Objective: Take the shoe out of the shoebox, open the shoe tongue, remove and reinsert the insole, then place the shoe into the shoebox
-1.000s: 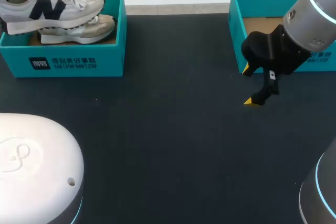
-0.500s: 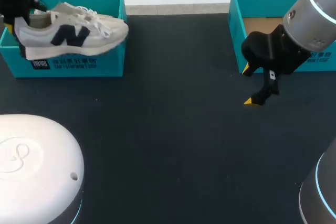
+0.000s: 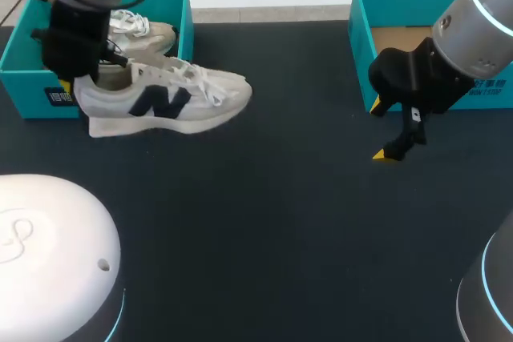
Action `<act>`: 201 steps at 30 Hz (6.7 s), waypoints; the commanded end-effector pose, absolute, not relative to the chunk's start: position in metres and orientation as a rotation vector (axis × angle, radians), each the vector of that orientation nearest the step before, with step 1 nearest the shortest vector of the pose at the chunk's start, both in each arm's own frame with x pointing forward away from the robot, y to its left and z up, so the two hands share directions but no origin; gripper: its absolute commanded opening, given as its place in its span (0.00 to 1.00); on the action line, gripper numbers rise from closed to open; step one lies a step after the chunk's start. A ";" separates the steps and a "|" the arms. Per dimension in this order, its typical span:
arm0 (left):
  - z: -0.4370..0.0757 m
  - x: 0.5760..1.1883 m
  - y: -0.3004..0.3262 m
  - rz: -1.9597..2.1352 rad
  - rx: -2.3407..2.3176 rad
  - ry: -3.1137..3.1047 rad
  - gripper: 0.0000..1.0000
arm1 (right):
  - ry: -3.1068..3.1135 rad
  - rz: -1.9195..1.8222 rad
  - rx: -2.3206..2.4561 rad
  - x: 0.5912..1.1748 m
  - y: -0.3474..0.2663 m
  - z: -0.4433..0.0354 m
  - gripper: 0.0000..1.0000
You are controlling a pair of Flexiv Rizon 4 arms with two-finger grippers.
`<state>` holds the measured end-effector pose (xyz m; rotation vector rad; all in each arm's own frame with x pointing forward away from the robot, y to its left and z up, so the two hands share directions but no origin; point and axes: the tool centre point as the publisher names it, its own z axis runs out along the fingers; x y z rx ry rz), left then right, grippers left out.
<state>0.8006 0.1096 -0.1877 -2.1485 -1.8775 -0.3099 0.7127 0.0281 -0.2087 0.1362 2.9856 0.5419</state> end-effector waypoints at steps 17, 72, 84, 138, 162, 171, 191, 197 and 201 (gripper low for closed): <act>-0.196 0.741 0.054 -0.375 -2.314 -1.734 0.00 | 2.988 0.538 0.136 0.714 0.029 -0.210 1.00; -0.339 0.696 -0.047 -0.287 -2.387 -1.843 0.00 | 2.988 0.538 0.136 0.714 0.029 -0.210 1.00; -0.381 0.711 -0.048 -0.347 -2.335 -1.907 0.00 | 2.988 0.538 0.136 0.714 0.029 -0.210 1.00; -0.292 0.725 0.001 0.480 -1.970 -2.413 1.00 | 2.988 0.538 0.136 0.714 0.029 -0.210 1.00; -0.319 0.722 0.054 1.035 -1.389 -2.447 1.00 | 2.988 0.538 0.136 0.714 0.029 -0.210 1.00; -0.306 0.720 0.079 1.179 -0.970 -2.529 1.00 | 2.988 0.538 0.136 0.714 0.029 -0.210 1.00; -0.322 0.703 0.128 1.832 -0.470 -2.503 1.00 | 2.988 0.538 0.136 0.714 0.029 -0.210 1.00; -0.322 0.705 0.136 1.799 -0.381 -2.603 1.00 | 2.988 0.538 0.136 0.714 0.029 -0.210 1.00; -0.325 0.707 0.138 1.799 -0.348 -2.609 1.00 | 2.988 0.538 0.136 0.714 0.029 -0.210 1.00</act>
